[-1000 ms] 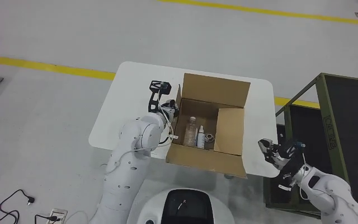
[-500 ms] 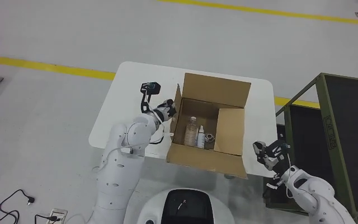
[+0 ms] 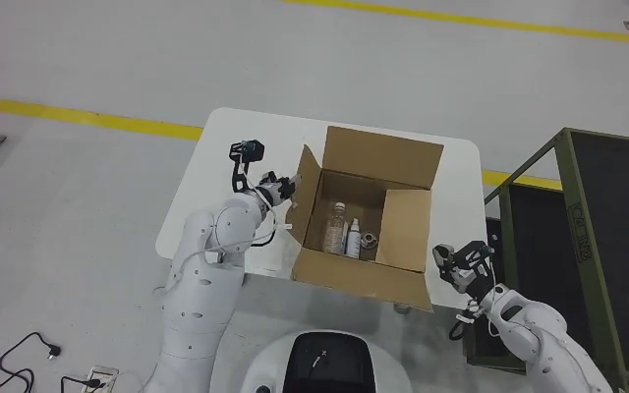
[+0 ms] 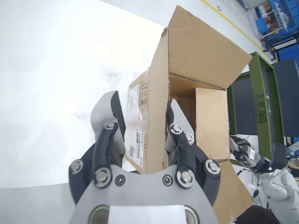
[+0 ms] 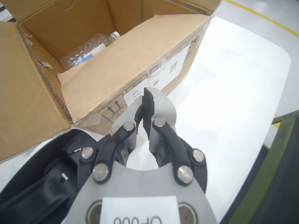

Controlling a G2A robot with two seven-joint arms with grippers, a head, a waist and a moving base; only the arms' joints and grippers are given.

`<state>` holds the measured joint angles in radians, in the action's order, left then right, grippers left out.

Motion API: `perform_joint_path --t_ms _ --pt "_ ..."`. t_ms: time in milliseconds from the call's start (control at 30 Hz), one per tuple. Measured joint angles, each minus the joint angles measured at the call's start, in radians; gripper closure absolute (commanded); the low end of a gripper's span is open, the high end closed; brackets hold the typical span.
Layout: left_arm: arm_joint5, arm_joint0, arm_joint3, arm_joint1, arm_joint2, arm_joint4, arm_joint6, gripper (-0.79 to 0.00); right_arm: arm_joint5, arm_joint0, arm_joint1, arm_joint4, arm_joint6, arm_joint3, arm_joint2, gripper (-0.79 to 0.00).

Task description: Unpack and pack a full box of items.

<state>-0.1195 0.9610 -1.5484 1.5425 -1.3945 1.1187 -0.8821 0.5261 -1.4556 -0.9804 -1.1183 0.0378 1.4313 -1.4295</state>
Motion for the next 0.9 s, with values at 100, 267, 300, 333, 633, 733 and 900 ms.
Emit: perform_joint_path --t_ms 100,267,300,333,633,733,900 --pt "-0.015 -0.007 0.010 -0.005 0.029 0.107 0.003 -0.785 0.009 0.005 -0.001 0.000 0.000 -0.007 0.002 0.000" --pt "-0.029 -0.017 0.029 -0.012 0.073 0.265 -0.005 -0.785 0.018 0.008 -0.003 0.000 -0.003 -0.012 0.002 0.000" --pt "-0.032 -0.020 0.036 -0.013 0.083 0.300 -0.011 -0.785 0.019 0.009 -0.003 0.001 -0.004 -0.012 0.002 0.000" --pt "-0.035 -0.024 0.047 -0.014 0.097 0.345 -0.022 -0.785 0.020 0.011 -0.003 0.001 -0.006 -0.011 0.002 0.000" --pt "-0.068 -0.042 0.135 -0.010 0.165 0.490 -0.045 -0.785 0.030 0.017 -0.006 0.007 -0.012 -0.007 -0.001 0.000" --pt "-0.079 -0.046 0.159 -0.008 0.171 0.498 -0.040 -0.785 0.034 0.018 -0.007 0.006 -0.010 -0.009 -0.001 0.000" --pt "-0.099 -0.053 0.199 -0.005 0.175 0.518 -0.026 -0.785 0.041 0.021 -0.009 0.007 -0.009 -0.013 0.003 0.000"
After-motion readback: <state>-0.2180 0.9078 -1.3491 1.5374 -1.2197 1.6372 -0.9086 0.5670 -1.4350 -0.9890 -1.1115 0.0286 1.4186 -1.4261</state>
